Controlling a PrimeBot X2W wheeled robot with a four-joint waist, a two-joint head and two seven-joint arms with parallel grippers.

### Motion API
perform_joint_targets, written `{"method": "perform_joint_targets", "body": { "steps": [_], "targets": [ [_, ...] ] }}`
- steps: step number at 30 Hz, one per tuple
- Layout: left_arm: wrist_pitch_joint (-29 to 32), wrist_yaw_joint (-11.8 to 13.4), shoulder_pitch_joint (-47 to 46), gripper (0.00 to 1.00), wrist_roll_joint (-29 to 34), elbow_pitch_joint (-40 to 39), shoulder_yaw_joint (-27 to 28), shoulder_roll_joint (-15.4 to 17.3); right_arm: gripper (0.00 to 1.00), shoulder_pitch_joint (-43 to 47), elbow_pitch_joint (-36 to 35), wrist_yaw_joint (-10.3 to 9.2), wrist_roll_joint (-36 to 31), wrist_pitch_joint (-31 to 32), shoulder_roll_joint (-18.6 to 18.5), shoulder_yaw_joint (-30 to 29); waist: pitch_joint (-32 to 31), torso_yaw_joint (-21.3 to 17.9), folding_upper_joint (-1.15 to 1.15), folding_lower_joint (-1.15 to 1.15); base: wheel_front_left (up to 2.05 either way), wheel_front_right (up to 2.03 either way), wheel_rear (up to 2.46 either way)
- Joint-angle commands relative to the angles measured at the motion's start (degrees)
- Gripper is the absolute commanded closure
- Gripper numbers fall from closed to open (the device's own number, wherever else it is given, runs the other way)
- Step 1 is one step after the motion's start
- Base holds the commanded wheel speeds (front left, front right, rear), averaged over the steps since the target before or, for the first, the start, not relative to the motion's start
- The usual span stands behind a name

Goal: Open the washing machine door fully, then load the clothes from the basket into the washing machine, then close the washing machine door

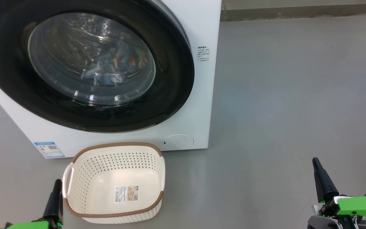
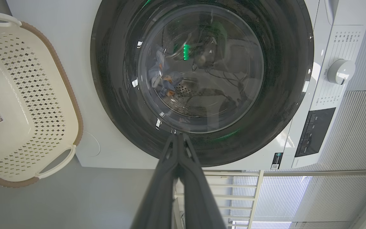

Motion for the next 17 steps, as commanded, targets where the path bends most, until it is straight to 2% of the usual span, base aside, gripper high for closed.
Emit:
{"method": "perform_joint_targets", "body": {
  "steps": [1,17],
  "targets": [
    [0.2,-0.2,-2.2,1.00,-0.2,-1.5,1.9,0.9,1.00,-0.6,-1.7,0.09,0.0,0.5,0.0,1.3,0.0,0.0,0.00,0.00,0.00,0.00,0.00],
    [0.2,-0.2,-2.2,1.00,-0.2,-1.5,1.9,0.9,1.00,-0.6,-1.7,0.09,0.0,0.5,0.0,1.3,0.0,0.0,0.00,0.00,0.00,0.00,0.00]
  ]
}}
